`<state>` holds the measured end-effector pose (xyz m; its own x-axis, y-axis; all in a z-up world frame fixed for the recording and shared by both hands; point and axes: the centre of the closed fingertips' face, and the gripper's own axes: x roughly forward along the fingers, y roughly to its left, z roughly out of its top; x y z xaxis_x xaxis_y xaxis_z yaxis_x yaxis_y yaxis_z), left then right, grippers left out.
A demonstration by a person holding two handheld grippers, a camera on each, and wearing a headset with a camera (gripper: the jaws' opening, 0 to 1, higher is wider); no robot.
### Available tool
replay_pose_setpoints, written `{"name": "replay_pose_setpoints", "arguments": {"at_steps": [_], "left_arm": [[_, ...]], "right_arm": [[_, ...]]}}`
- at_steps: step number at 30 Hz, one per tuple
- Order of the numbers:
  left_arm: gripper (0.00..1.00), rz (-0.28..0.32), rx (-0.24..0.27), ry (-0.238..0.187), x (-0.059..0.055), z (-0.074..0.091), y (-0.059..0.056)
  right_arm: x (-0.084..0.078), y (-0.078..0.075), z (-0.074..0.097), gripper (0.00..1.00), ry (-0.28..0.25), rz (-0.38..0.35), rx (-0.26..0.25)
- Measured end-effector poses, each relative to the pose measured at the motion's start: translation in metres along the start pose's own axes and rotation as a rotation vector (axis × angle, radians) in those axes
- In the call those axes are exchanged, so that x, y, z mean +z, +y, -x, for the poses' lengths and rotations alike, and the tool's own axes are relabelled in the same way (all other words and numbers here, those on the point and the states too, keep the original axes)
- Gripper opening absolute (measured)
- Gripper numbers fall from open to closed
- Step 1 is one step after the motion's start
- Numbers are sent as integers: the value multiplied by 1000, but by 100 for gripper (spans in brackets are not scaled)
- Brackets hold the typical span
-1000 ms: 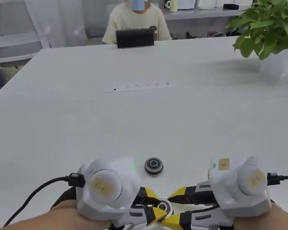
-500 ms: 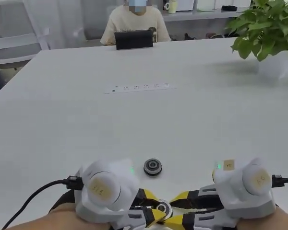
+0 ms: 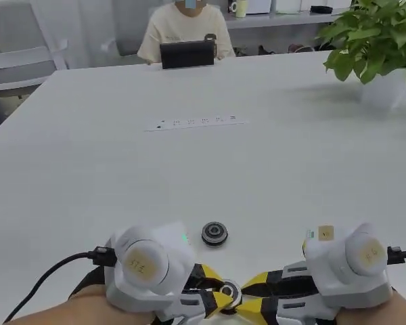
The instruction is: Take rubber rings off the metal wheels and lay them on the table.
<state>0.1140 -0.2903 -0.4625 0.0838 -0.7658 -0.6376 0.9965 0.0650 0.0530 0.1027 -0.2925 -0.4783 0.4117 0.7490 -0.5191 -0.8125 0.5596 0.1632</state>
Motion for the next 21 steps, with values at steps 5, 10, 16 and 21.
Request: {"name": "replay_pose_setpoints", "arguments": {"at_steps": [5,10,16,21], "left_arm": [[7,1,0,0,0,0,0],[7,0,1,0,0,0,-1],[7,0,1,1,0,0,0],[7,-1,3,2,0,0,0]], "right_arm": [[0,0,0,12,16,28,-8],[-2,0,1,8,24,33,-9],[-4,-2,1,2,37,41,-20],[-3,-1,1,1,56,64,-35]]}}
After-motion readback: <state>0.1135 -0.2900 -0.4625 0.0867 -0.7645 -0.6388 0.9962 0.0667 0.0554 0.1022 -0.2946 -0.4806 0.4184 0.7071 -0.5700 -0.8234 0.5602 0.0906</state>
